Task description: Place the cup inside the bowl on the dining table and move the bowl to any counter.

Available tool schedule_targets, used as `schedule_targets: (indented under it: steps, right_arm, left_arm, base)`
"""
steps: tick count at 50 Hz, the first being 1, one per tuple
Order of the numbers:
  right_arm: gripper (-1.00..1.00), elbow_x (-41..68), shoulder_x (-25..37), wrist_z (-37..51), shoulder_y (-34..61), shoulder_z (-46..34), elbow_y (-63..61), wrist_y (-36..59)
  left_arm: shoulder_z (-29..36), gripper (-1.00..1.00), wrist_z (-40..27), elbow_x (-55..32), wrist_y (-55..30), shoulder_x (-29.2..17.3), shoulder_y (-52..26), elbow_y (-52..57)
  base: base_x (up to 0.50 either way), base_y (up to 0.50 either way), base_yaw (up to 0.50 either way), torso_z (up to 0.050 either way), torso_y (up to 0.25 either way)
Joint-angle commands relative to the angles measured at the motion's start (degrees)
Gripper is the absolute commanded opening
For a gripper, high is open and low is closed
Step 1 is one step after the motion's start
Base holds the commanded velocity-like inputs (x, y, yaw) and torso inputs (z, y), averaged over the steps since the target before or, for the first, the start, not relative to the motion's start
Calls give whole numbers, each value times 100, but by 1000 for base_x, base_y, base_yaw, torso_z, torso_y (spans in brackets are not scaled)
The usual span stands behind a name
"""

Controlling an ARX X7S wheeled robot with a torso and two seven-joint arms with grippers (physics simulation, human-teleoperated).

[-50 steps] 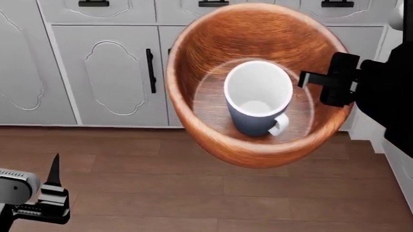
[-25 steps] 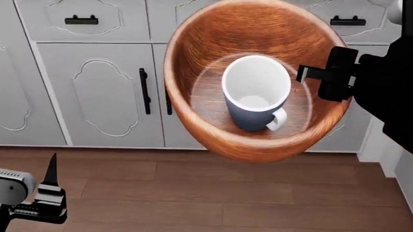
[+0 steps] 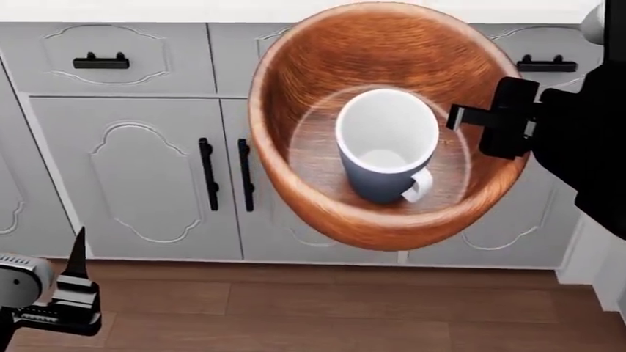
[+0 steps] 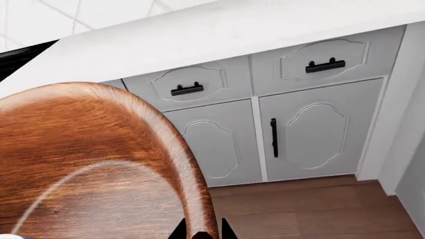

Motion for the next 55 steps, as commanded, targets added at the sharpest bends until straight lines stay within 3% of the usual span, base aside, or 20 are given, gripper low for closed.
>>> schedule_targets:
  steps: [1,55]
  right_arm:
    - [-100,-105,-47,-146,-41,48,14,-94]
    - [-100,13,-78,-81,-58,61,30,-108]
  left_arm:
    - [-107,100,-10,-28,143,3,-44,20]
    - [-207,100,-133,-340,-497,-141,-528,495]
  base:
    - [492,0,0,0,10]
    - [472,0,0,0,1]
